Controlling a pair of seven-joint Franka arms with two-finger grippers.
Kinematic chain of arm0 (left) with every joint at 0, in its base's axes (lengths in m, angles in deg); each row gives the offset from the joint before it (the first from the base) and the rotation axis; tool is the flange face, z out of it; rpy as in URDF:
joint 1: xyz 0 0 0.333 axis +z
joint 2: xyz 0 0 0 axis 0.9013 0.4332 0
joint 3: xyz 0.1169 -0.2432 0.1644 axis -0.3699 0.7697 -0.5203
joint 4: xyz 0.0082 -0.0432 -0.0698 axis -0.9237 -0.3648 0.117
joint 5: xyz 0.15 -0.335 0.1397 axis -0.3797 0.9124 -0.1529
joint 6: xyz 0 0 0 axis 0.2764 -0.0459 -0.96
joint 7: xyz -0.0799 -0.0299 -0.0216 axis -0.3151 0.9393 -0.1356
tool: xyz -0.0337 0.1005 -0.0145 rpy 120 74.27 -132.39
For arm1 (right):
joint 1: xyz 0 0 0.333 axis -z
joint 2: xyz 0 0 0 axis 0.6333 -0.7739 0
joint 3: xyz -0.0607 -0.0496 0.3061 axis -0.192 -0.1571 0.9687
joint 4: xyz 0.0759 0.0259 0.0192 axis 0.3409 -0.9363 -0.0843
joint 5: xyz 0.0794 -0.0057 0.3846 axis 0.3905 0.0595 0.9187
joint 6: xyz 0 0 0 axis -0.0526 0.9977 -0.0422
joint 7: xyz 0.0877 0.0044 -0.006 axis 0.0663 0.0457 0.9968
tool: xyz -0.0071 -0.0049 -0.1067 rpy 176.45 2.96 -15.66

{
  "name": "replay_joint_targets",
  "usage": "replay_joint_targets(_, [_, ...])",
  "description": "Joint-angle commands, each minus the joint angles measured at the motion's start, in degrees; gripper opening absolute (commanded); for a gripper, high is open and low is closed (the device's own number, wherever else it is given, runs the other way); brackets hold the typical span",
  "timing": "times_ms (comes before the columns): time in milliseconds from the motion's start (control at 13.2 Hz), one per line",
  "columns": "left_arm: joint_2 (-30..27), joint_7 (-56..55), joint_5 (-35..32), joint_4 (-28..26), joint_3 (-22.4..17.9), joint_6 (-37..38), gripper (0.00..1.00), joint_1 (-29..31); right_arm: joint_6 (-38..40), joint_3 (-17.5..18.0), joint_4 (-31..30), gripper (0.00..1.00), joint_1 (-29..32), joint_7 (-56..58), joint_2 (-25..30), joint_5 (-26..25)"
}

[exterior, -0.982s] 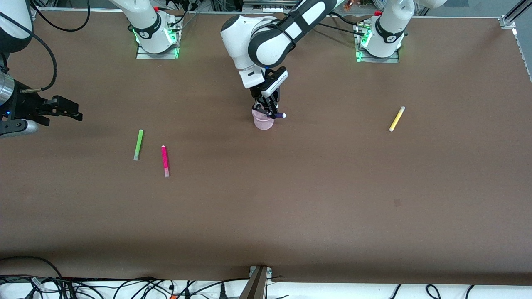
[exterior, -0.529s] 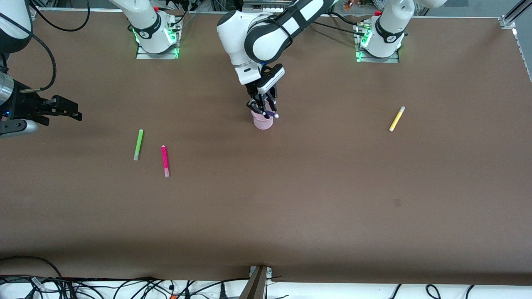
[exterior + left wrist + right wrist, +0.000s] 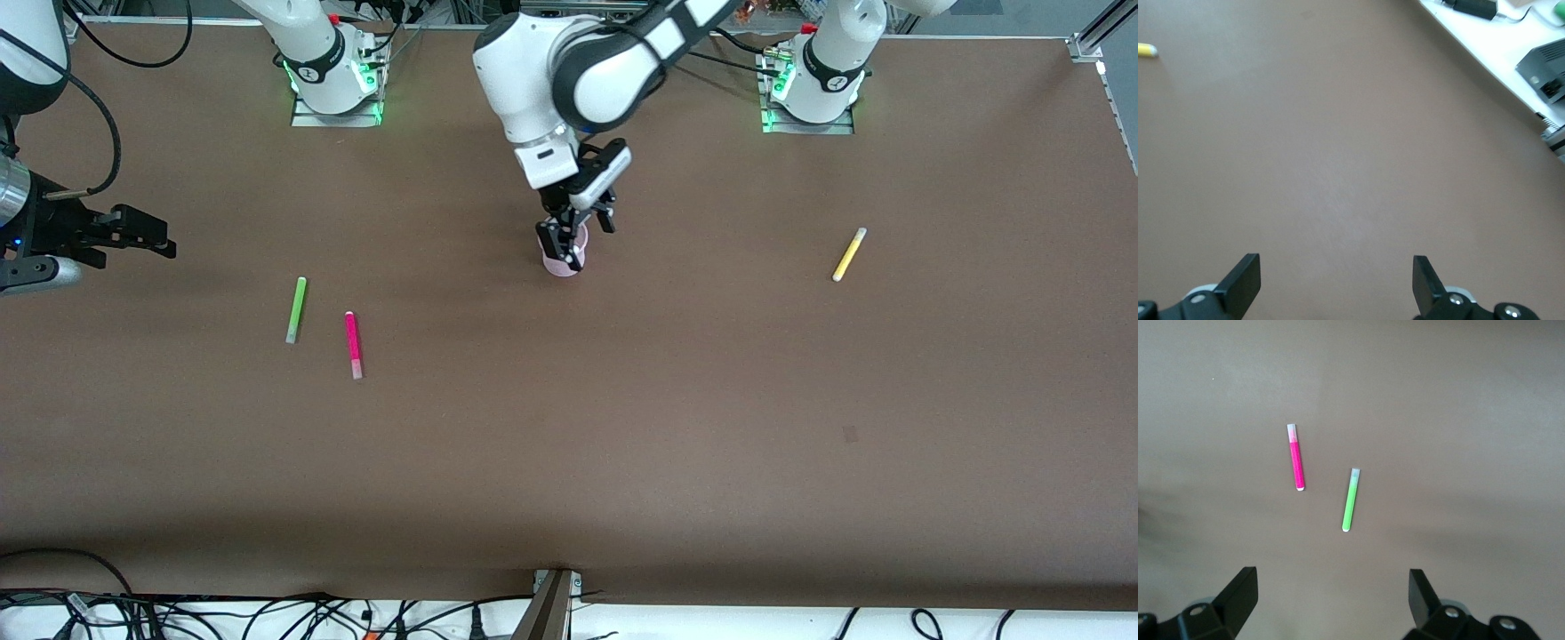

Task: Organize pens into pink holder with both arms
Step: 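Withdraw the left gripper from the cup back beside the yellow marker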

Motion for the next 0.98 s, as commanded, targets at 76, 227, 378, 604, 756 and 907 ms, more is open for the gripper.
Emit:
replay_joint_targets(76, [-8.8,26.2,16.6,-1.0,0.7,0.2,1.00,11.5,0.5,0.3,-0.3,1.00,0.8,1.3,0.5,1.2])
replay_joint_targets(227, [-12.2,41.5,24.1,-1.1,0.7,0.9,1.00,18.3,0.5,0.3,-0.3,1.00,0.8,1.2,0.5,1.2])
replay_joint_targets(378, [-15.1,57.0,30.8,-1.1,0.7,3.3,1.00,25.6,0.5,0.3,-0.3,1.00,0.8,1.3,0.5,1.2])
replay_joint_targets(604, [-17.6,79.9,35.6,-1.2,0.7,9.5,1.00,35.4,0.4,0.4,-0.1,1.00,0.7,1.3,0.6,1.1])
replay_joint_targets(756, [-17.7,93.6,35.8,-1.3,0.6,11.7,1.00,40.7,0.4,0.6,0.2,1.00,0.2,0.7,0.6,0.9])
replay_joint_targets(907, [-17.6,104.0,35.8,-1.9,0.6,12.3,1.00,45.3,0.4,0.7,0.4,1.00,-0.2,0.6,0.5,0.5])
